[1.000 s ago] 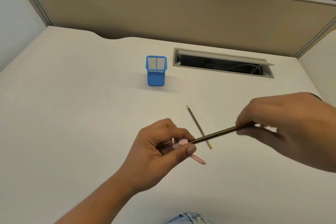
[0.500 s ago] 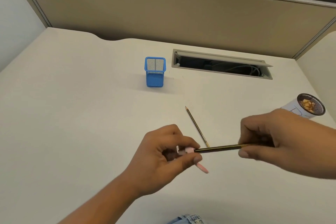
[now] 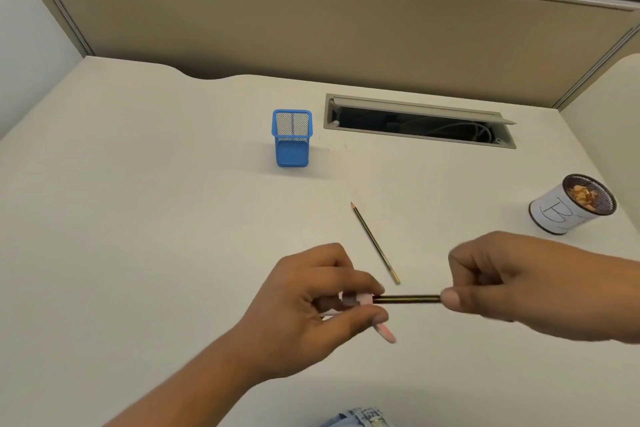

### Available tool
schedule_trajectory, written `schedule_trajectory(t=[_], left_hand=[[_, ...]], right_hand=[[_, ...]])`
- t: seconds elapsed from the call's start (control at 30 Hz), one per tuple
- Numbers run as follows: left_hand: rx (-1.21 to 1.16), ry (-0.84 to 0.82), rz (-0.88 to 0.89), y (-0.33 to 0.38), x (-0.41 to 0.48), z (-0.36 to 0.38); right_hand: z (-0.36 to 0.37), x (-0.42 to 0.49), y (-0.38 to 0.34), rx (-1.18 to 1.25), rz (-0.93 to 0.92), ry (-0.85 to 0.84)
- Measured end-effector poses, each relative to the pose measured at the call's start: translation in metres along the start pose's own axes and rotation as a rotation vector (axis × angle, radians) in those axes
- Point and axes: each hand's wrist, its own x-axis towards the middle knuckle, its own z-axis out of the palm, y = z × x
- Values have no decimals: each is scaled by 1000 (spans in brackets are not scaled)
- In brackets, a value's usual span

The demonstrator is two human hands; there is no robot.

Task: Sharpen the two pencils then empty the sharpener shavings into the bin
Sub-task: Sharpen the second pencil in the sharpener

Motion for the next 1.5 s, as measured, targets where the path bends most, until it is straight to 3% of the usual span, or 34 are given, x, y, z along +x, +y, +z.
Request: schedule_trajectory(t=[0.1,0.17,0.23,0.27,0.33,0.37,0.47,0.53,0.6,0.63,0.7,0.77,0.83,1.07,1.13,1.17,1.3,1.37,1.5], left_hand=[[-87,61,-97,-1,2,2],[-138,97,-122,1,5,4],[-174,137,-121,5,8,5],[-173,155,-114,7,9,5],[-135,167,-95,7,11,5],[-108,153,-82,7,11,3],[-27,37,23,8,9,-1],[4,-52,54,9,8,-3],[-11,-77,31,8,9,-3],[-24,-68,9,8,9,-2],[-67,-21,-55,7,9,0],[-123,51,-115,6,8,0],[-145,124,-145,5,8,0],[-191,193,-121,11,11,-2],[-134,202,-103,10,10,-3],[-107,197,-94,10,10,-4],[-27,95,2,9,8,-4],[-29,77,-13,9,7,-3],[-132,119,-106,8,7,-3]], right_hand=[[-4,-5,-1,-460,-345,306],[-10,-5,-2,-768,-676,502],[-12,-4,-1,-983,-963,642],[-12,-3,0,-1028,-1014,676],[-11,-5,-2,-960,-928,659],[-6,-5,-3,-815,-767,588],[-3,-5,-8,41,-60,88],[0,0,2,315,131,-165],[2,0,8,232,99,-202],[2,-2,9,157,53,-144],[0,-9,7,-88,-153,50],[-7,-11,6,-559,-435,337],[-12,-9,3,-851,-682,558],[-20,-4,1,-1028,-961,807],[-14,-3,2,-977,-945,749],[-10,-4,1,-885,-842,696],[-20,-8,-8,0,-77,188],[-18,-3,0,-10,-79,81],[-18,-13,-4,-566,-491,402]])
